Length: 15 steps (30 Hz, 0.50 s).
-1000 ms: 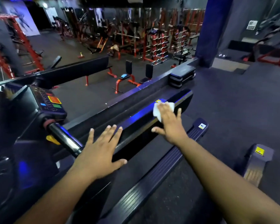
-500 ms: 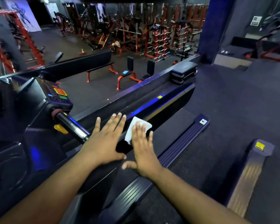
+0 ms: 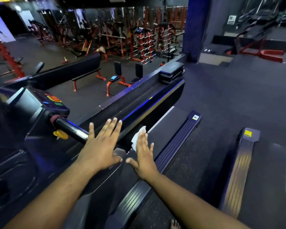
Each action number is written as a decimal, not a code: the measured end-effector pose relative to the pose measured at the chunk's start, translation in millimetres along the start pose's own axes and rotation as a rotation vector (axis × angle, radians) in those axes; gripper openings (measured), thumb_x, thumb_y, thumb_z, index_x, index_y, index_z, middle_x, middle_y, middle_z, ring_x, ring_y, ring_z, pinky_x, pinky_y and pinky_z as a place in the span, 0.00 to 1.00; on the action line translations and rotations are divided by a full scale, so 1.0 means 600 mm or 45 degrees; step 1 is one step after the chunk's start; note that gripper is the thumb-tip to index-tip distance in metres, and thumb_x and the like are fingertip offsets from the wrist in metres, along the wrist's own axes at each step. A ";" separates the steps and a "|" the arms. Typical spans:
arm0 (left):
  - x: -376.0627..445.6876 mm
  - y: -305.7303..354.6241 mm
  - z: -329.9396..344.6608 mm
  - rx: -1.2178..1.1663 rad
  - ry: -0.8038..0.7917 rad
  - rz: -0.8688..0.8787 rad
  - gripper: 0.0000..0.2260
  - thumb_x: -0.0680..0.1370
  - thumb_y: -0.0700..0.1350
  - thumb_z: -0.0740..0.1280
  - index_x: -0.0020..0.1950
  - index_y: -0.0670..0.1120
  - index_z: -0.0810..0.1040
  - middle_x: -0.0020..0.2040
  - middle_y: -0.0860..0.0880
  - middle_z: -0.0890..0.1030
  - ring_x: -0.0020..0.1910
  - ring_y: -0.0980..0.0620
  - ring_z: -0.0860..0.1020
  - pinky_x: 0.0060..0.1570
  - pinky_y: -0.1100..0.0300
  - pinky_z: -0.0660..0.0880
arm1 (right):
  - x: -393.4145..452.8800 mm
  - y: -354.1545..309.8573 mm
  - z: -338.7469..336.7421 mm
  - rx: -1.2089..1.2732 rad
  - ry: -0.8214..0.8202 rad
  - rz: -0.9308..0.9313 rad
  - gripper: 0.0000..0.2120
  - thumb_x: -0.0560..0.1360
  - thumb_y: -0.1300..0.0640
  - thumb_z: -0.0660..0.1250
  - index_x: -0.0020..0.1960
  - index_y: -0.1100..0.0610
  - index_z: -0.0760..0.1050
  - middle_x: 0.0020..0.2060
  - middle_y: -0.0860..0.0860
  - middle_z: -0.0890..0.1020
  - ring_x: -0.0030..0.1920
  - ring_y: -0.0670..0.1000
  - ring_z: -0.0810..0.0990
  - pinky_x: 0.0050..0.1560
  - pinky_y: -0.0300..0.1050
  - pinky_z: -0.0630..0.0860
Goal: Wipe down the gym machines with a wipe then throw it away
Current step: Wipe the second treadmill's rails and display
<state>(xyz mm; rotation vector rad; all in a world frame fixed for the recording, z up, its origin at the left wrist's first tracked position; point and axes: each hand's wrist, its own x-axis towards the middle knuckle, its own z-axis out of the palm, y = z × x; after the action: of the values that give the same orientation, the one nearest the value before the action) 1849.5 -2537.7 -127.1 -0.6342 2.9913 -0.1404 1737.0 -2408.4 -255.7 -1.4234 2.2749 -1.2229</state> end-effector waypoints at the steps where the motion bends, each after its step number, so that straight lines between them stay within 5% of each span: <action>1: 0.001 0.000 0.002 -0.006 0.006 -0.003 0.57 0.73 0.65 0.70 0.81 0.51 0.28 0.82 0.52 0.30 0.80 0.54 0.32 0.77 0.34 0.34 | 0.007 -0.002 -0.004 0.079 0.051 0.032 0.58 0.66 0.20 0.47 0.79 0.55 0.27 0.79 0.49 0.29 0.79 0.52 0.30 0.76 0.70 0.36; 5: 0.017 0.002 0.004 -0.044 0.003 -0.023 0.56 0.73 0.66 0.70 0.81 0.50 0.29 0.82 0.53 0.31 0.79 0.55 0.31 0.77 0.35 0.35 | 0.028 -0.007 -0.013 -0.112 -0.024 -0.267 0.63 0.65 0.20 0.51 0.80 0.61 0.30 0.79 0.59 0.31 0.80 0.59 0.33 0.76 0.68 0.35; 9: 0.035 0.001 0.002 -0.074 -0.024 -0.047 0.57 0.72 0.68 0.69 0.81 0.49 0.29 0.81 0.54 0.31 0.79 0.57 0.31 0.78 0.36 0.37 | 0.062 0.028 -0.024 -0.541 0.042 -0.767 0.62 0.64 0.24 0.62 0.82 0.57 0.39 0.81 0.58 0.50 0.82 0.57 0.47 0.73 0.77 0.49; 12: 0.049 0.004 -0.004 -0.097 -0.076 -0.057 0.61 0.71 0.70 0.71 0.79 0.49 0.26 0.79 0.55 0.28 0.79 0.56 0.31 0.78 0.37 0.35 | 0.125 0.066 -0.083 -0.442 0.259 -0.453 0.58 0.65 0.23 0.60 0.82 0.55 0.43 0.81 0.55 0.54 0.82 0.49 0.42 0.72 0.79 0.49; 15: 0.064 0.012 -0.009 -0.123 -0.075 -0.060 0.60 0.71 0.70 0.70 0.79 0.51 0.25 0.80 0.55 0.28 0.80 0.55 0.32 0.78 0.37 0.35 | 0.162 0.082 -0.125 -0.236 0.306 -0.095 0.58 0.67 0.19 0.50 0.83 0.56 0.39 0.83 0.52 0.43 0.81 0.52 0.35 0.75 0.71 0.36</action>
<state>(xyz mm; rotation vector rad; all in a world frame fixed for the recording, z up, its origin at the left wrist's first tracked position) 1810.9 -2546.5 -125.0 -0.7064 2.9418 0.0196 1613.1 -2437.6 -219.5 -1.5080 2.5764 -1.2973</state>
